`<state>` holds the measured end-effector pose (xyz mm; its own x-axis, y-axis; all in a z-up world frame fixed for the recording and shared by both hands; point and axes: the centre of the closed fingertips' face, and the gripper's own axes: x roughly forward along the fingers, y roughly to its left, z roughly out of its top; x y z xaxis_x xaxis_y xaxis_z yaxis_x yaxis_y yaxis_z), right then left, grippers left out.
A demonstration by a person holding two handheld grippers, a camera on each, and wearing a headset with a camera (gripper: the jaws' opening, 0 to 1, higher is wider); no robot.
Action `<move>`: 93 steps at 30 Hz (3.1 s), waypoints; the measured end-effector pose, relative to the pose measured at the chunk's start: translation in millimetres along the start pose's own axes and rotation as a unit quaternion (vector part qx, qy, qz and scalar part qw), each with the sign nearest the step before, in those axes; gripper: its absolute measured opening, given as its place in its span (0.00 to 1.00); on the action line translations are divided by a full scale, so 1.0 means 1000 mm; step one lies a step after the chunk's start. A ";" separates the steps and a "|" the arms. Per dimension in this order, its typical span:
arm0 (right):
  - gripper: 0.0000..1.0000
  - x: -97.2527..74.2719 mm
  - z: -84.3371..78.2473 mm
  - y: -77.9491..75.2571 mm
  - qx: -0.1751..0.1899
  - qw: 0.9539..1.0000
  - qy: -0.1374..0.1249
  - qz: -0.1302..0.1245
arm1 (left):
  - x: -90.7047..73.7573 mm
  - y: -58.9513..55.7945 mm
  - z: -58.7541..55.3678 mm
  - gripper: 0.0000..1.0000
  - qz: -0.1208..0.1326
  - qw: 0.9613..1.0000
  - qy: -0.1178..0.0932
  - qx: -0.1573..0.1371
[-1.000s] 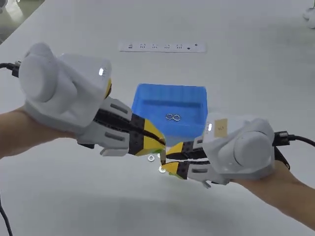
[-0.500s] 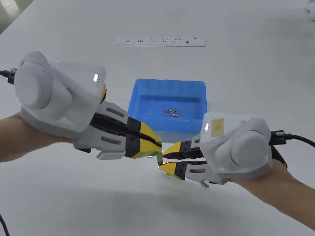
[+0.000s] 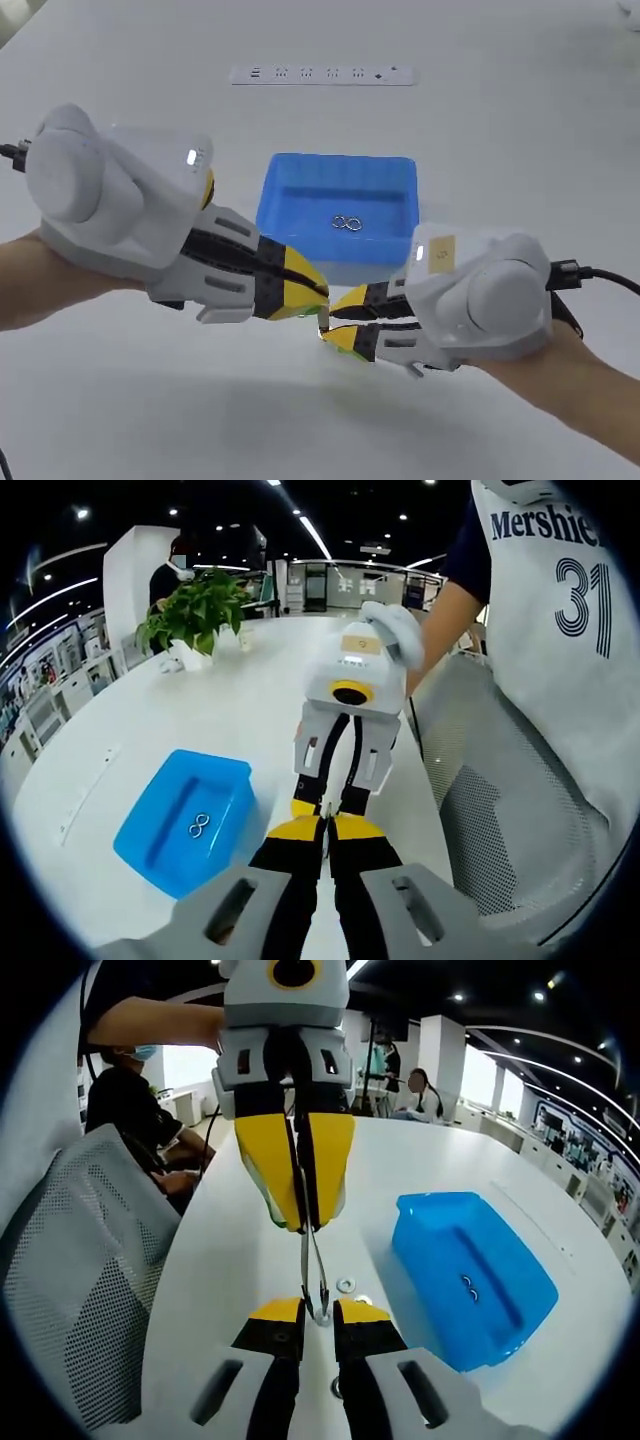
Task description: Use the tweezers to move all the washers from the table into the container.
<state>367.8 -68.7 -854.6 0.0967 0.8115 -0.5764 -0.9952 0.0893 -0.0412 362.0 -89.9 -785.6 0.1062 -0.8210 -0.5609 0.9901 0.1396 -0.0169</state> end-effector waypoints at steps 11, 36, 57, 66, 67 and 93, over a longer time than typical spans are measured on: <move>0.13 0.000 0.002 0.001 0.004 1.000 -0.003 0.007 | 0.001 -0.001 -0.001 0.06 -0.007 1.000 -0.002 -0.010; 0.10 0.001 0.008 0.006 -0.020 0.999 -0.007 0.025 | -0.006 -0.003 0.001 0.06 -0.014 1.000 0.009 -0.009; 0.10 -0.028 0.054 -0.017 -0.048 0.998 -0.047 -0.002 | -0.033 0.011 0.046 0.06 0.006 0.999 -0.011 0.040; 0.10 -0.038 0.072 -0.046 -0.073 0.996 -0.053 -0.022 | -0.041 0.033 0.067 0.06 0.013 0.997 -0.010 0.073; 0.10 -0.039 0.073 -0.049 -0.076 0.995 -0.053 -0.025 | -0.041 0.035 0.068 0.06 0.013 0.997 -0.010 0.075; 0.10 -0.009 0.042 -0.108 -0.059 0.998 -0.013 -0.032 | -0.016 0.101 0.036 0.06 0.011 0.998 0.006 0.056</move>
<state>475.6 -61.2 -811.2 0.1592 0.8210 -0.5483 -0.9819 0.0738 -0.1745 463.2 -82.5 -748.9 0.1284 -0.8118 -0.5696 0.9916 0.0947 0.0886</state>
